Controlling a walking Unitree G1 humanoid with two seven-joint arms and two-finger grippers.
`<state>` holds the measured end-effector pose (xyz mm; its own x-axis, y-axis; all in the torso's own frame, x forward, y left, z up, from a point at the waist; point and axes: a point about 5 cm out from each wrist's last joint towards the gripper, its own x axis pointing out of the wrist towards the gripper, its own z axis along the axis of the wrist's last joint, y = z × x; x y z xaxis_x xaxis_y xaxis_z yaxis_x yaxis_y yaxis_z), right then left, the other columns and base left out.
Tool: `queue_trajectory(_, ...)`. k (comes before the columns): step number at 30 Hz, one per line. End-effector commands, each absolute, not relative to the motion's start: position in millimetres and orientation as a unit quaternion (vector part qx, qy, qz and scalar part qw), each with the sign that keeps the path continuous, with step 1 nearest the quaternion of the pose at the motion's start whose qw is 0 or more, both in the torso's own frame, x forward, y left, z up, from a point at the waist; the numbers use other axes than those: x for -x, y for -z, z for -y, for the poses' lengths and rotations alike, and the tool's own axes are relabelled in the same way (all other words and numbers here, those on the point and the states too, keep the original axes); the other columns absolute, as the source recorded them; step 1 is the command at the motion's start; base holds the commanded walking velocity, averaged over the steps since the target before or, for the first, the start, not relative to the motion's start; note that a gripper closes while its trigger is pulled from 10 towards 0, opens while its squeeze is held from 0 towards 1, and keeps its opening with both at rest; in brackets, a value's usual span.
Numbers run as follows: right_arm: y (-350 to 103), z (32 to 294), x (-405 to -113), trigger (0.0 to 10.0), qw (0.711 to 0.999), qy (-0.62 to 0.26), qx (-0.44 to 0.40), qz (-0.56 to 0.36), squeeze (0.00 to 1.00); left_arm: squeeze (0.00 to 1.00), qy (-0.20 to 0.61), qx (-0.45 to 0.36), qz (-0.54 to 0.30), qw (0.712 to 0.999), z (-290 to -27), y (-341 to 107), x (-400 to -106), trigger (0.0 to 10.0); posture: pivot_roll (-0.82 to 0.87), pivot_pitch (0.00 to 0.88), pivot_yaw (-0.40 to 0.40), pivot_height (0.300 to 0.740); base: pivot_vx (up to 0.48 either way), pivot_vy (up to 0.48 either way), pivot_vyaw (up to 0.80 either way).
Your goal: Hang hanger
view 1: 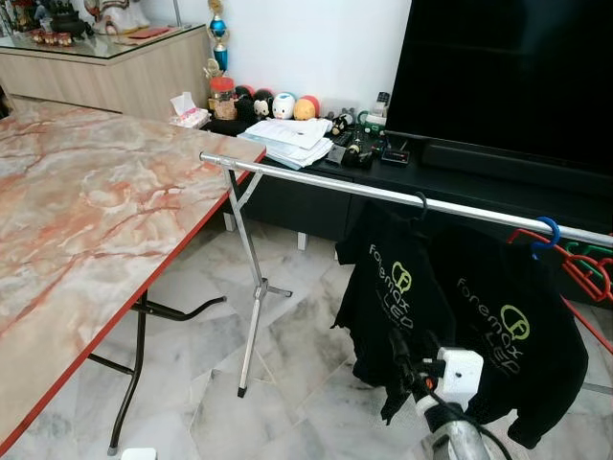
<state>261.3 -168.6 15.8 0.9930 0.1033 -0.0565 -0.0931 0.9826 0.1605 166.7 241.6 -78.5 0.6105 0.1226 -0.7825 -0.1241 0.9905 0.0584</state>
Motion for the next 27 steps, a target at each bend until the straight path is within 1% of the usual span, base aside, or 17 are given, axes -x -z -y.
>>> queue_trajectory(1,-21.7,169.8,-263.9,10.0,0.996,-0.041,-0.079,-0.018,0.00,0.00,-0.077,0.008,-0.446,0.892,-244.9,81.3,-158.5,10.0,0.01,0.017,0.001,0.740,0.270,0.000,0.00)
queue_trajectory(7,-23.7,173.9,-266.3,10.0,0.997,-0.019,-0.077,-0.024,0.00,0.00,-0.072,0.013,-0.452,0.889,-244.1,83.0,-155.2,10.0,0.01,0.017,-0.001,0.740,0.282,0.000,0.00)
queue_trajectory(10,-23.3,175.2,-267.6,10.0,0.996,-0.016,-0.077,-0.032,0.00,0.00,-0.071,0.015,-0.453,0.888,-243.3,83.6,-154.3,10.0,0.01,0.017,-0.003,0.740,0.000,0.000,0.00)
queue_trajectory(15,-26.1,176.1,-270.2,10.0,0.996,-0.010,-0.080,-0.030,0.00,0.00,-0.075,0.015,-0.452,0.889,-243.4,83.7,-153.6,10.0,0.01,0.017,-0.003,0.740,0.000,0.000,-0.75)
queue_trajectory(27,-30.0,170.4,-273.1,10.0,0.996,-0.017,-0.080,-0.022,0.00,0.00,-0.075,0.015,-0.452,0.889,-243.3,83.7,-153.8,10.0,0.01,0.016,-0.002,0.740,0.020,0.000,0.00)
